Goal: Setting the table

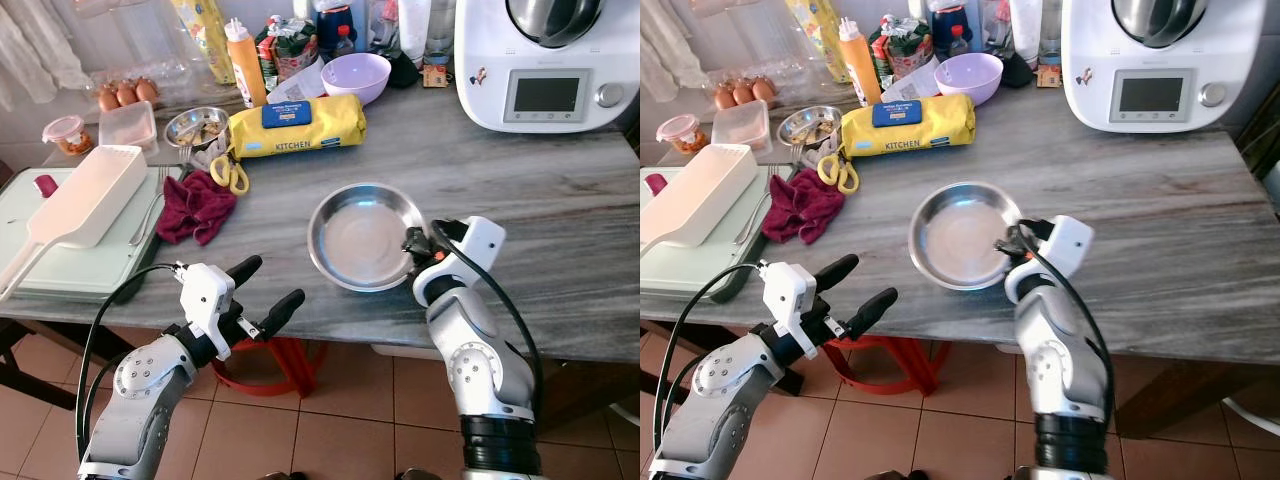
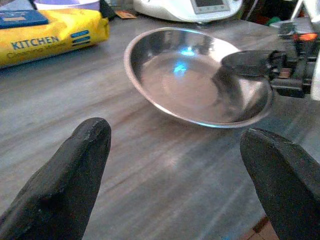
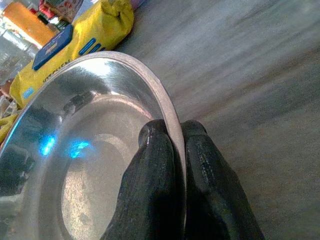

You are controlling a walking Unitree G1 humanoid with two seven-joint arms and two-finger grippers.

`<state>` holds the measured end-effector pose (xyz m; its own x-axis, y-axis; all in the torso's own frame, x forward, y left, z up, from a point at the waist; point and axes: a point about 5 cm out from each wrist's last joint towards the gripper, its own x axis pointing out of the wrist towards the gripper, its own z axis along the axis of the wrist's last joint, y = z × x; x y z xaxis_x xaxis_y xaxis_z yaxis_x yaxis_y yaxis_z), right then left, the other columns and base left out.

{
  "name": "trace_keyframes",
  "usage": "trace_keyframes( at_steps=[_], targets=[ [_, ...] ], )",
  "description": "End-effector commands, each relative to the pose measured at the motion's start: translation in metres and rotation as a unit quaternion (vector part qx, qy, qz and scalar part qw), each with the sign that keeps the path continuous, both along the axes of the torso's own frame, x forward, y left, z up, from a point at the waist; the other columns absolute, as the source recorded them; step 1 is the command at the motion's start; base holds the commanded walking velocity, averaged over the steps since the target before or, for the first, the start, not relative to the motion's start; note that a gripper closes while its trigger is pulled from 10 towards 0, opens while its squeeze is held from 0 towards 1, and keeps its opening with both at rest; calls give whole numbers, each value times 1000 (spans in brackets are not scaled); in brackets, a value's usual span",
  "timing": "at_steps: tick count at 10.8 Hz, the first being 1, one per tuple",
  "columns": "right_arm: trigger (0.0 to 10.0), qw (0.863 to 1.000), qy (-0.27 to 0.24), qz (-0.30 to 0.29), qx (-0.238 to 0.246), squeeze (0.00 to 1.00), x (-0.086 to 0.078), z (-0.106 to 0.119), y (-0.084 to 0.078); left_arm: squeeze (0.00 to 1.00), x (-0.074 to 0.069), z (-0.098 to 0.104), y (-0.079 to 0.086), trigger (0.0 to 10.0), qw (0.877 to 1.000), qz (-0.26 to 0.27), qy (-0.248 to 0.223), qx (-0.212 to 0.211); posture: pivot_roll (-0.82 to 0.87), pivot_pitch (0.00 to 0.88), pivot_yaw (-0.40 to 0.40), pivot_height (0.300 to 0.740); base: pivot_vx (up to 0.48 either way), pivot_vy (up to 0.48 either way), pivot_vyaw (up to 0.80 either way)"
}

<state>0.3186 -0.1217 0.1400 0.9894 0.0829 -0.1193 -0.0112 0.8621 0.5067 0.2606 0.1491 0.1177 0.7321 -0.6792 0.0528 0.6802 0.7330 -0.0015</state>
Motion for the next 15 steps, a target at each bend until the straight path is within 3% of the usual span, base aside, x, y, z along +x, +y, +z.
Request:
trace_keyframes(
  at_steps=[1, 2, 5, 6, 7, 15],
  targets=[
    [10000, 1000, 13, 2, 6, 0, 2, -1, 5, 0, -3, 1, 4, 10000, 1000, -3, -3, 4, -61, 136, 126, 740, 0, 0, 0],
    [10000, 998, 45, -5, 32, 0, 3, -5, 4, 0, -3, 2, 3, 10000, 1000, -12, -9, 6, -66, 137, 124, 740, 0, 0, 0],
    [10000, 996, 81, -14, 19, 0, 8, -7, -1, 0, -4, 0, 1, 10000, 1000, -16, -6, 6, -70, 136, 123, 740, 0, 0, 0],
    [10000, 995, 97, -14, 5, 345, 10, -7, -4, 0, -3, -2, 0, 10000, 1000, -20, -6, 10, -70, 133, 120, 740, 0, 0, 0],
    [10000, 994, 109, -11, -11, 1000, 11, -8, -5, 0, -3, -2, 0, 10000, 1000, -20, -6, 11, -71, 131, 120, 740, 0, 0, 0],
    [10000, 993, 95, 61, -34, 1000, 14, -5, 2, 0, -1, -6, -6, 10000, 1000, -24, -7, 8, -76, 116, 114, 740, 0, 0, 0]
  ],
)
